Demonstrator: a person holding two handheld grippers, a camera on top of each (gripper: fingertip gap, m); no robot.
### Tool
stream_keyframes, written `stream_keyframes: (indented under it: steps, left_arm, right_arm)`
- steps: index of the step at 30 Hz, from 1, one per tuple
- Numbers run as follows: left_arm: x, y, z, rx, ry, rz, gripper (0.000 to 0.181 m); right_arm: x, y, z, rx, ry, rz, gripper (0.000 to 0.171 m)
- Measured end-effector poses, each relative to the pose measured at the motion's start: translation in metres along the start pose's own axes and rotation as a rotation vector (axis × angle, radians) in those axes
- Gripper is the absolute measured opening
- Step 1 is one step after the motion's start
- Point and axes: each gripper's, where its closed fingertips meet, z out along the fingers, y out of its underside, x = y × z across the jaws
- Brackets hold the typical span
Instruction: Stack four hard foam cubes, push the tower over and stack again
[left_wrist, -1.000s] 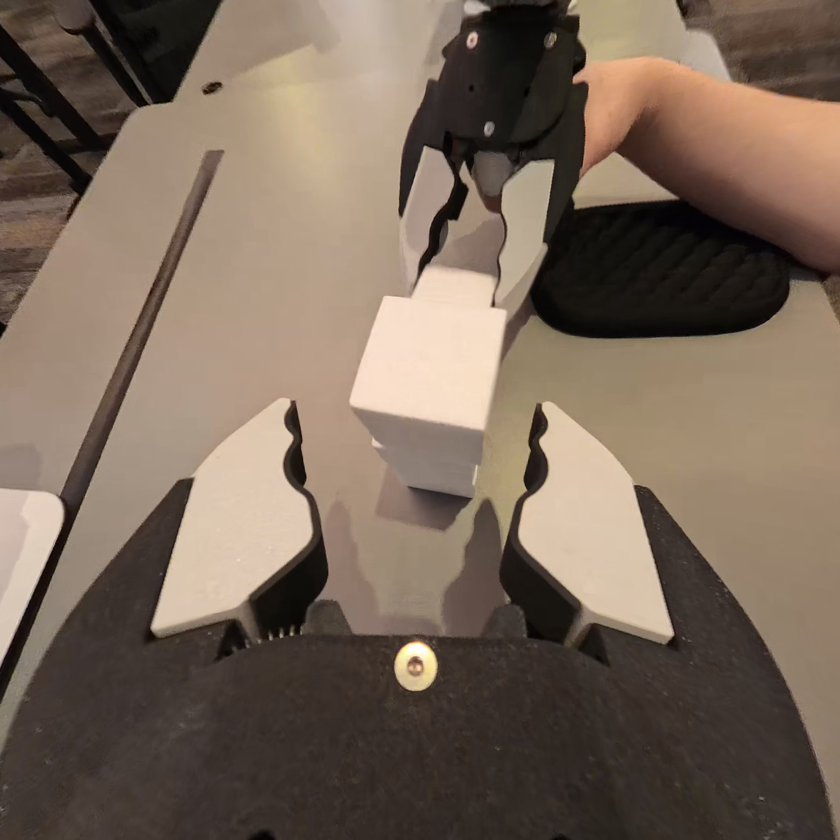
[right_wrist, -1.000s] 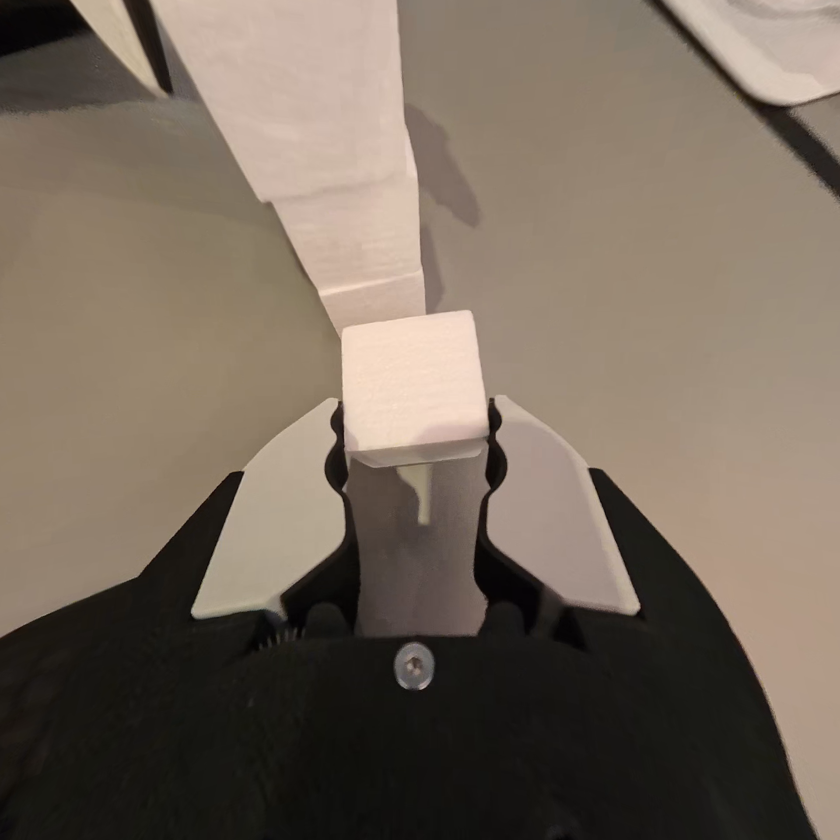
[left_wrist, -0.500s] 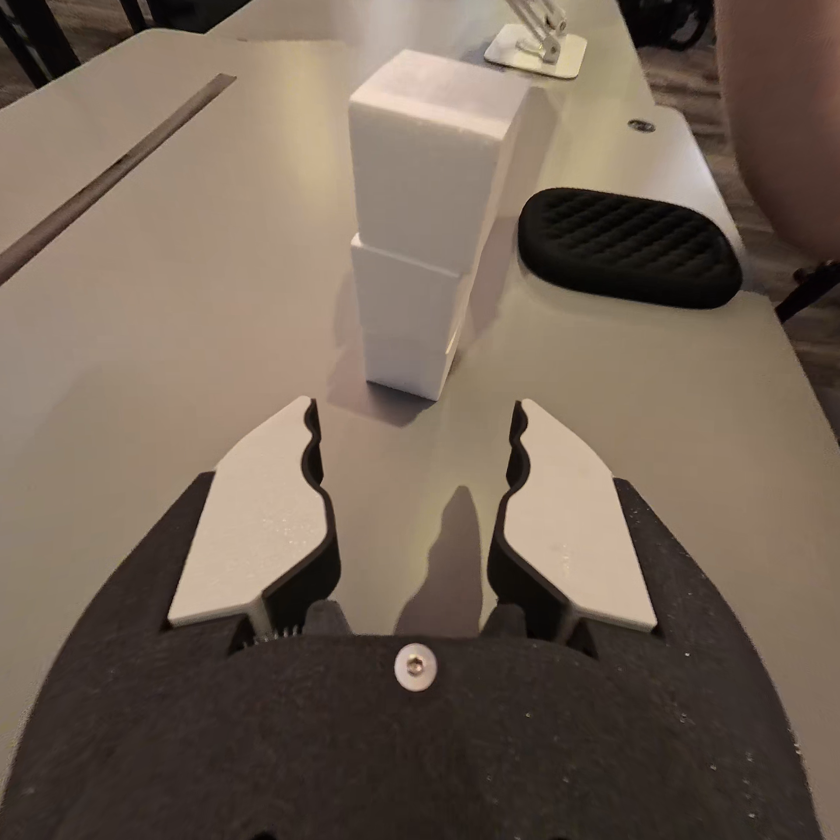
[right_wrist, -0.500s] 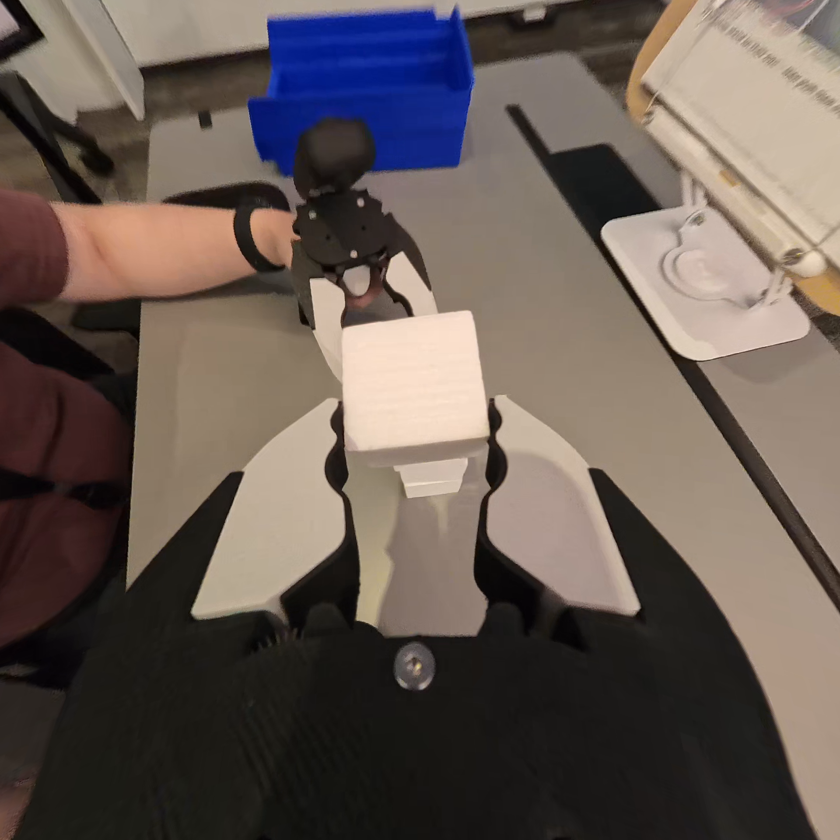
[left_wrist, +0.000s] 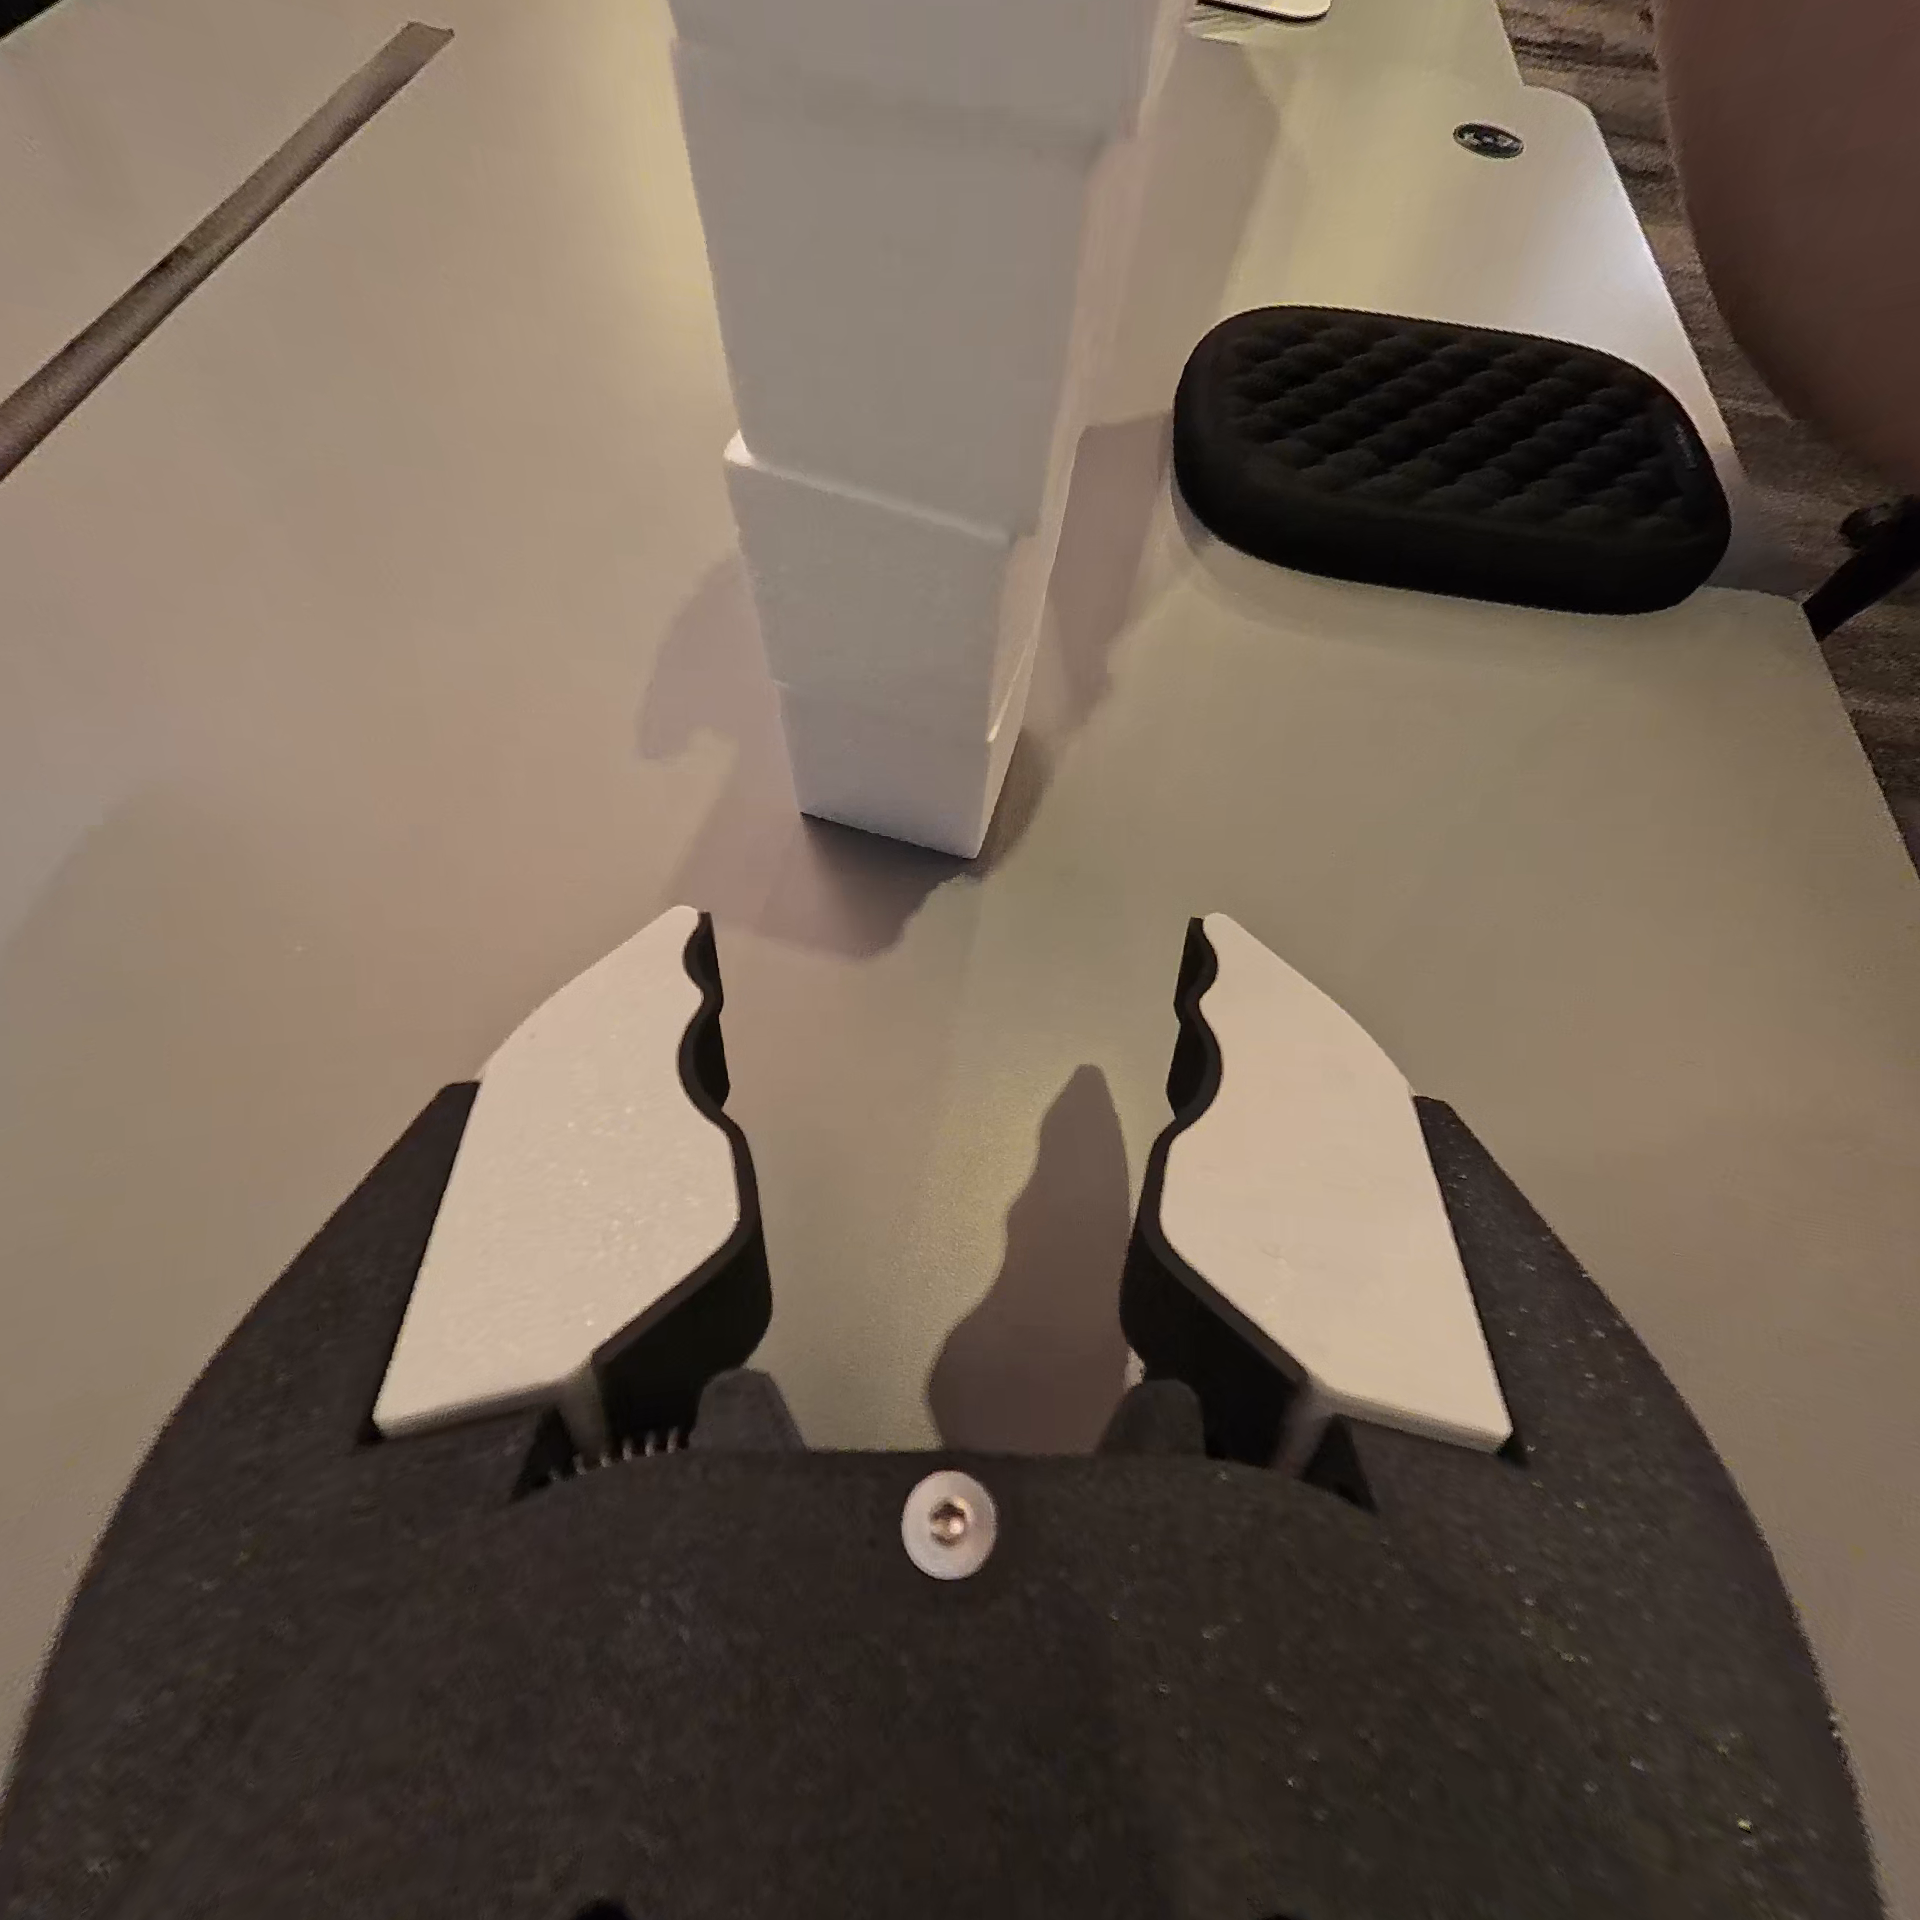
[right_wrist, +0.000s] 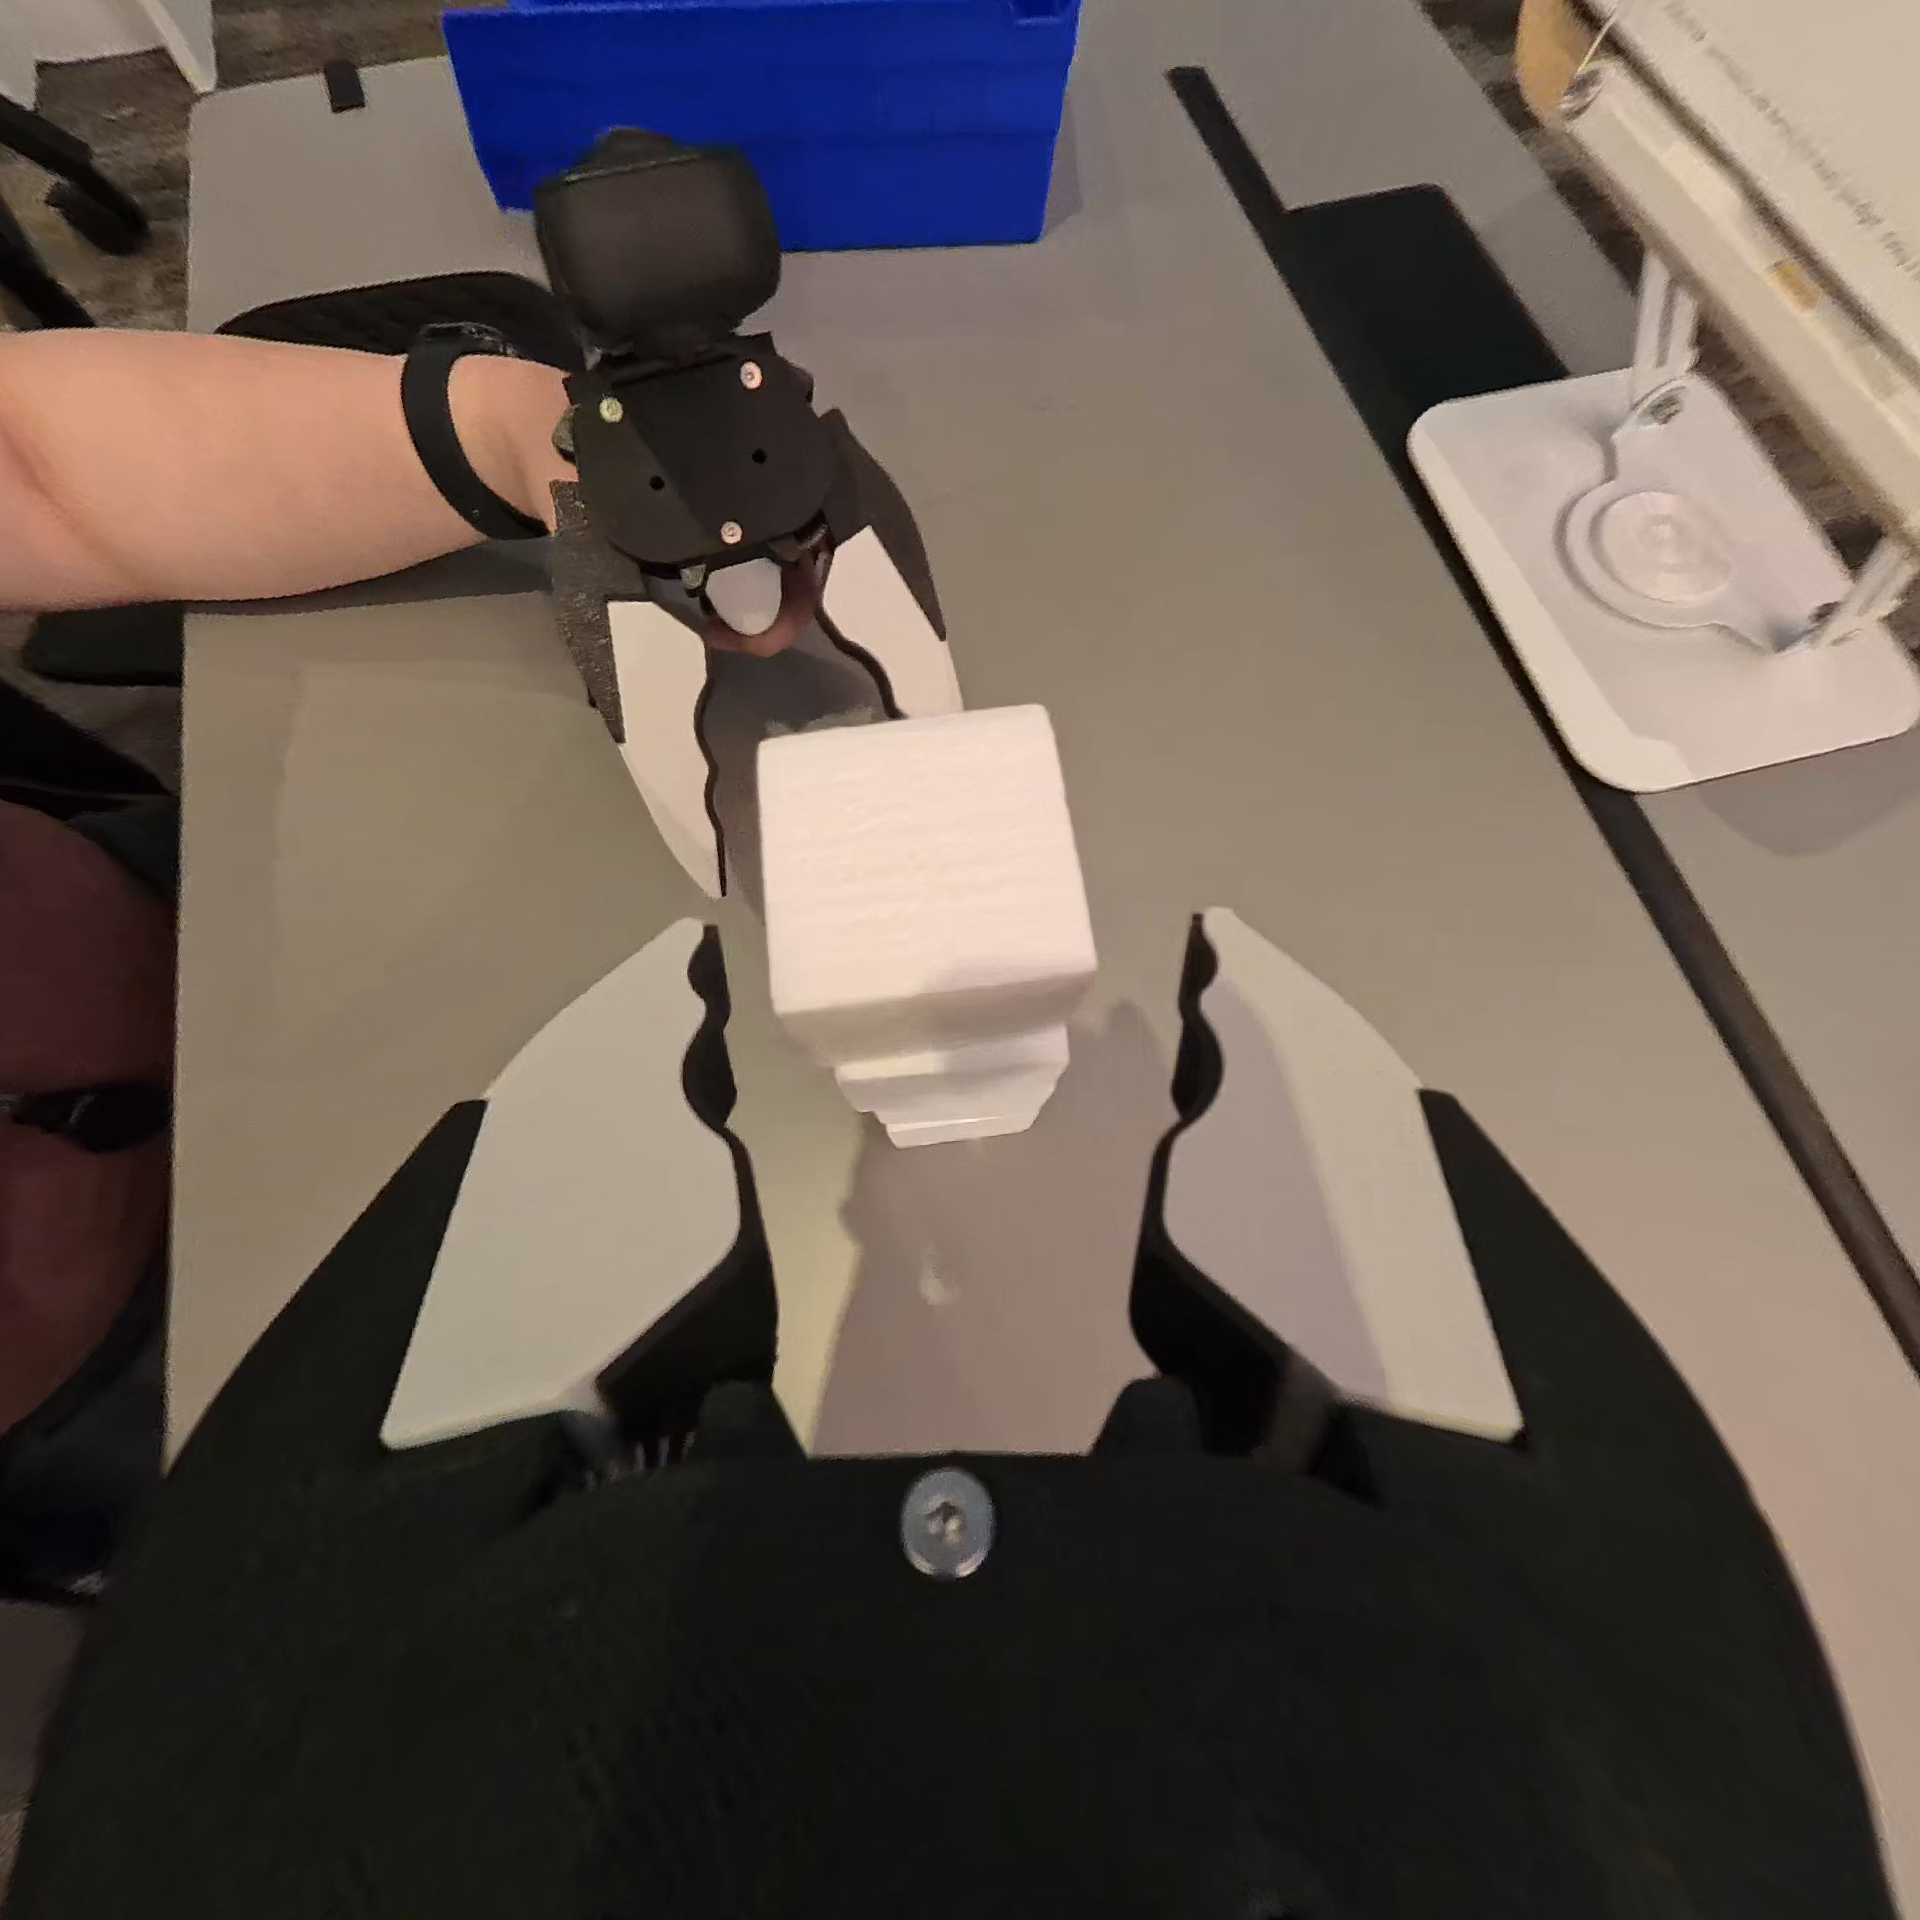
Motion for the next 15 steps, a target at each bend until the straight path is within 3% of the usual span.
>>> stream_keyframes:
  steps: [3, 5, 6, 8, 9, 12, 15]
  left_arm:
    - [0.0, -0.002, -0.004, 0.014, -0.007, -0.006, 0.083]
    - [-0.005, -0.002, -0.008, 0.001, -0.051, -0.003, 0.082]
    - [-0.01, 0.0, -0.01, -0.013, -0.086, -0.001, 0.08]
    - [-0.022, 0.002, -0.016, -0.035, -0.169, 0.0, 0.076]
    - [-0.029, 0.002, -0.019, -0.04, -0.216, 0.001, 0.07]
    - [-0.041, 0.0, -0.026, -0.025, -0.294, -0.026, 0.064]
    - [-0.063, 0.001, -0.039, -0.02, -0.445, -0.073, 0.065]
  right_arm:
    - [0.003, -0.004, -0.022, 0.187, 0.102, -0.046, 0.089]
    - [0.006, 0.016, -0.036, 0.253, 0.15, -0.033, 0.084]
    - [0.006, 0.034, -0.039, 0.238, 0.149, -0.011, 0.073]
    - [0.015, 0.077, -0.038, 0.167, 0.167, 0.08, 0.016]
    - [0.025, 0.098, -0.037, 0.127, 0.216, 0.168, 0.001]
    - [0.045, 0.164, -0.026, -0.081, 0.406, 0.471, 0.001]
    - [0.045, 0.191, -0.011, -0.225, 0.498, 0.578, 0.001]
